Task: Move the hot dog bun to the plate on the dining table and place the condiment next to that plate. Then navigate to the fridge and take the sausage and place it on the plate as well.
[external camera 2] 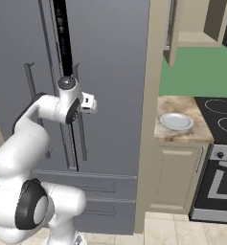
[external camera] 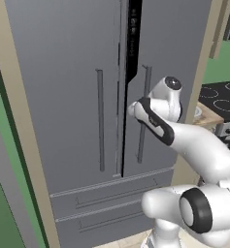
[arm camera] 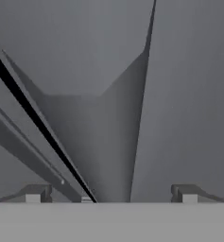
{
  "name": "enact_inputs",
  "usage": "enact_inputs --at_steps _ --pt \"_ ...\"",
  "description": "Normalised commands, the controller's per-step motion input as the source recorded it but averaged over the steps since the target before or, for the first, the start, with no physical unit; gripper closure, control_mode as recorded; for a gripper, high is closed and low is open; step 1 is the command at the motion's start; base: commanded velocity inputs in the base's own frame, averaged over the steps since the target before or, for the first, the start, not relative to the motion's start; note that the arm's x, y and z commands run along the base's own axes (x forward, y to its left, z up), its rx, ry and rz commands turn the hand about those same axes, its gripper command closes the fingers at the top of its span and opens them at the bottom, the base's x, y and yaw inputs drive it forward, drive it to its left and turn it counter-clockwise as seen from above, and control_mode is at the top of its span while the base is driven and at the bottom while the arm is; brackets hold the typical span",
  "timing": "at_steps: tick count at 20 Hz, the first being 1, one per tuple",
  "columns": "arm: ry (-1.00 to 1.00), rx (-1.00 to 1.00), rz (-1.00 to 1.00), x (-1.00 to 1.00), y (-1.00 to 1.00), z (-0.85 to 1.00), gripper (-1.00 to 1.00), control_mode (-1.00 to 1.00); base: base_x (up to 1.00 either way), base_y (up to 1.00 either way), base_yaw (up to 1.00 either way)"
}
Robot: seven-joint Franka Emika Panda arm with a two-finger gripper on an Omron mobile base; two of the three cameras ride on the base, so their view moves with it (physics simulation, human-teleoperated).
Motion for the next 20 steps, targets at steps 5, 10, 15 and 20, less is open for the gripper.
enact_inputs --at_steps 5,10,15,20 --pt "-0.56 0.00 0.00 -0.12 0.00 -0.71 -1.00 -1.00 0.00 0.00 0.00" --pt "-0.28 0.00 0.00 0.67 0.11 -0.12 -1.00 -1.00 0.00 0.00 0.00" --pt "-0.18 0.00 0.00 0.94 0.27 0.00 1.00 -1.00 0.00 0.00 0.00" --pt "-0.11 0.00 0.00 -0.07 -0.14 0.00 1.00 -1.00 0.00 0.00 0.00"
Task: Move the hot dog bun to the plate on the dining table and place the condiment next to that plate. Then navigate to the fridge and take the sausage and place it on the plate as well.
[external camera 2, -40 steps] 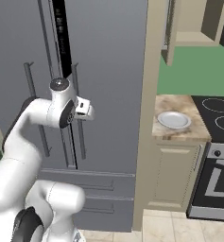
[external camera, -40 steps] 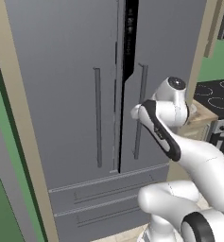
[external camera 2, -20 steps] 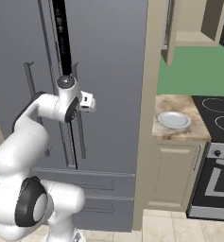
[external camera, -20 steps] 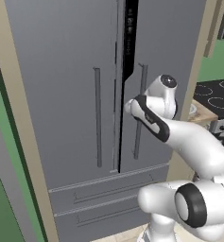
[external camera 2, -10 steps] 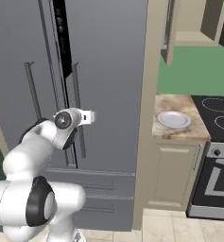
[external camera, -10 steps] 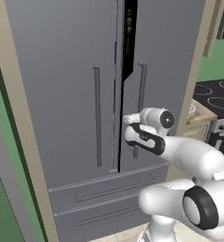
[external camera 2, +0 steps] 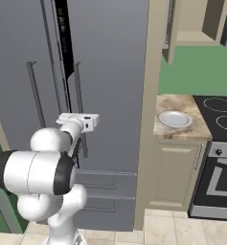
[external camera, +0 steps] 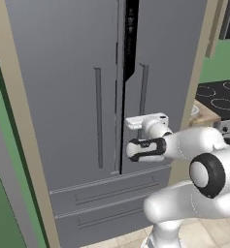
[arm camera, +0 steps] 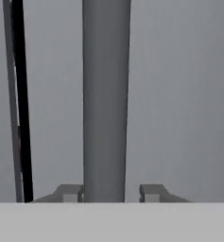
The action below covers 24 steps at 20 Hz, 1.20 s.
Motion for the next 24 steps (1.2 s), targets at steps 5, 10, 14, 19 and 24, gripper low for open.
enact_inputs --at_steps 5,10,14,19,24 --pt "-0.13 0.05 0.00 -0.92 -0.61 0.07 1.00 -1.00 0.00 0.00 0.00" --pt "-0.11 0.10 0.00 -1.00 -0.80 0.18 1.00 -1.00 0.00 0.00 0.00" --pt "-0.02 0.12 0.00 -1.00 -1.00 0.09 1.00 -1.00 0.00 0.00 0.00" --pt "0.00 0.09 -0.01 -1.00 -1.00 0.00 1.00 -1.00 0.00 0.00 0.00" --pt "0.00 0.07 0.00 -1.00 -0.28 0.35 -1.00 -1.00 0.00 0.00 0.00"
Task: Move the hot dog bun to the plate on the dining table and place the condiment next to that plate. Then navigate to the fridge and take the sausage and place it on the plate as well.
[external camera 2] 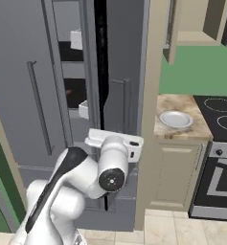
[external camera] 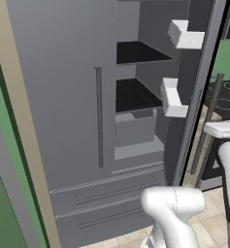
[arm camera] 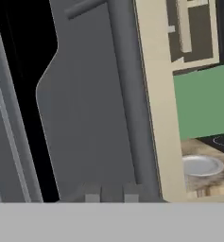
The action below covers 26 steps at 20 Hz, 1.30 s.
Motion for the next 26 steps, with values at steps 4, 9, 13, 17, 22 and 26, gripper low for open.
enact_inputs --at_steps 4,9,13,17,22,26 --pt "-0.04 -0.02 0.01 -1.00 0.56 0.78 -1.00 -1.00 0.00 0.00 0.00" --pt "0.01 -0.25 0.17 -0.93 1.00 0.47 -1.00 -1.00 0.00 0.00 0.00" --pt "0.01 -0.33 0.15 -0.43 1.00 0.19 -1.00 -1.00 0.00 0.00 0.00" --pt "0.09 -0.42 -0.01 0.31 1.00 0.04 -1.00 -1.00 0.00 0.00 0.00" --pt "0.21 -0.43 -0.08 1.00 1.00 -0.07 -1.00 -1.00 0.00 0.00 0.00" --pt "0.20 -0.35 -0.13 1.00 0.64 -0.36 -1.00 -1.00 0.00 0.00 0.00"
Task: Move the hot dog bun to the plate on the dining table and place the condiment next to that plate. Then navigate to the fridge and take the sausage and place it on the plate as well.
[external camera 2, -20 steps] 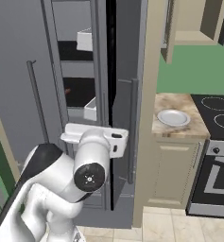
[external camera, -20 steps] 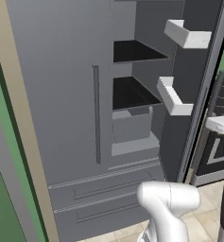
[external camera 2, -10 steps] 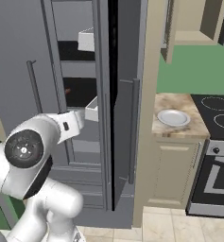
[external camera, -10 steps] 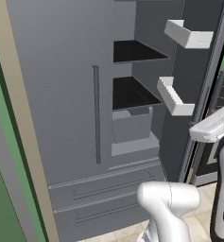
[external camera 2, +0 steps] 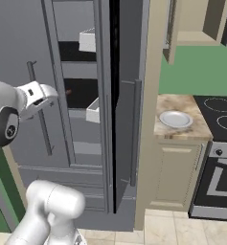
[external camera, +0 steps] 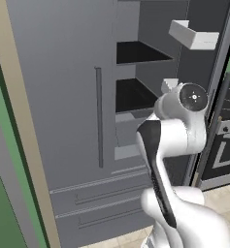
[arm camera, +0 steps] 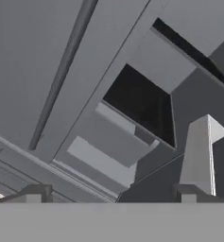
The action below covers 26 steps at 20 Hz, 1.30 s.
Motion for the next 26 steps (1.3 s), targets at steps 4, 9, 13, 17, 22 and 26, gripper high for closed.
enact_inputs --at_steps 4,9,13,17,22,26 --pt "0.11 -0.31 -0.14 1.00 0.15 -0.61 -1.00 -1.00 0.00 0.00 0.00" --pt "0.10 -0.18 -0.10 0.98 -0.11 -0.54 -1.00 -1.00 0.00 0.00 0.00" --pt "0.06 -0.11 -0.05 0.81 -0.43 -0.37 -1.00 -1.00 0.00 0.00 0.00" --pt "0.01 -0.08 -0.02 0.53 -0.71 -0.27 -1.00 -1.00 0.00 0.00 0.00" --pt "0.03 -0.06 -0.03 0.31 -0.73 -0.24 -1.00 -1.00 0.00 0.00 0.00" --pt "0.01 -0.06 -0.02 0.15 -0.63 -0.17 -1.00 -1.00 0.00 0.00 0.00"
